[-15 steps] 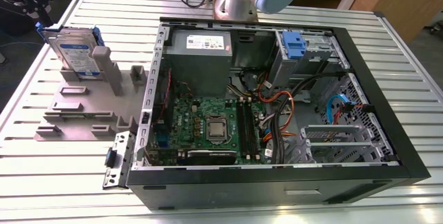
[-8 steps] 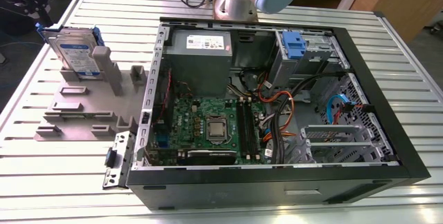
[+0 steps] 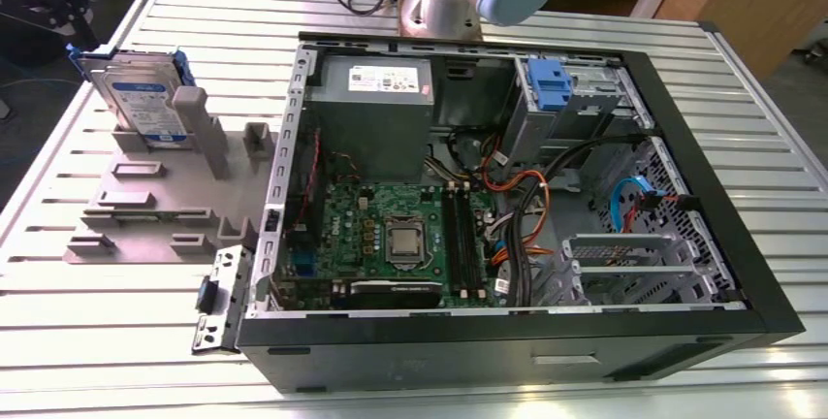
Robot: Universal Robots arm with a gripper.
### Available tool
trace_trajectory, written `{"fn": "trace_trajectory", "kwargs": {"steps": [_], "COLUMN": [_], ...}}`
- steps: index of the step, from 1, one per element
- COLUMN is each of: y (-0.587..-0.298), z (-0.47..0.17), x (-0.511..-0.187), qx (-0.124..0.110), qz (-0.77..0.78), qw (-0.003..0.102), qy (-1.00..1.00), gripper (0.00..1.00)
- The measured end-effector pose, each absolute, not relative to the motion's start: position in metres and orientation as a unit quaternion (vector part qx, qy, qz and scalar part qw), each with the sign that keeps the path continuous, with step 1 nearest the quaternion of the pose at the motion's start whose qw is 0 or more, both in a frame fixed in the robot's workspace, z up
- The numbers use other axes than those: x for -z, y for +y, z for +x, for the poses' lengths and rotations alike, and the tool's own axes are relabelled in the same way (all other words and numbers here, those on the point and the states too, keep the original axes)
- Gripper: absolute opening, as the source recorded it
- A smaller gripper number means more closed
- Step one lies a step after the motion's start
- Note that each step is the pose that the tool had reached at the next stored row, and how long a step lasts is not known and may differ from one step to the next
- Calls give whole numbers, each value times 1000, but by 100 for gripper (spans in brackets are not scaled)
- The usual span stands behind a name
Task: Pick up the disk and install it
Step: 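Pick up the disk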
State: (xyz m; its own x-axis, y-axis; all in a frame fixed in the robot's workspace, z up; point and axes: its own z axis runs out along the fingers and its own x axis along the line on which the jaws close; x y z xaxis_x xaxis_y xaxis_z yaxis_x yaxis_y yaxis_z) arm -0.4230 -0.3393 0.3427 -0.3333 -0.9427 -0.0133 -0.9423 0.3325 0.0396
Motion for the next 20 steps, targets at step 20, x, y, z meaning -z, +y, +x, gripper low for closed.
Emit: {"fn": "trace_trajectory", "kwargs": {"steps": [20], "y": [-339], "z": [-423], "x": [-340], "qx": [14], "qz": [666], "qw": [0], "qy": [-746], "gripper": [29]}}
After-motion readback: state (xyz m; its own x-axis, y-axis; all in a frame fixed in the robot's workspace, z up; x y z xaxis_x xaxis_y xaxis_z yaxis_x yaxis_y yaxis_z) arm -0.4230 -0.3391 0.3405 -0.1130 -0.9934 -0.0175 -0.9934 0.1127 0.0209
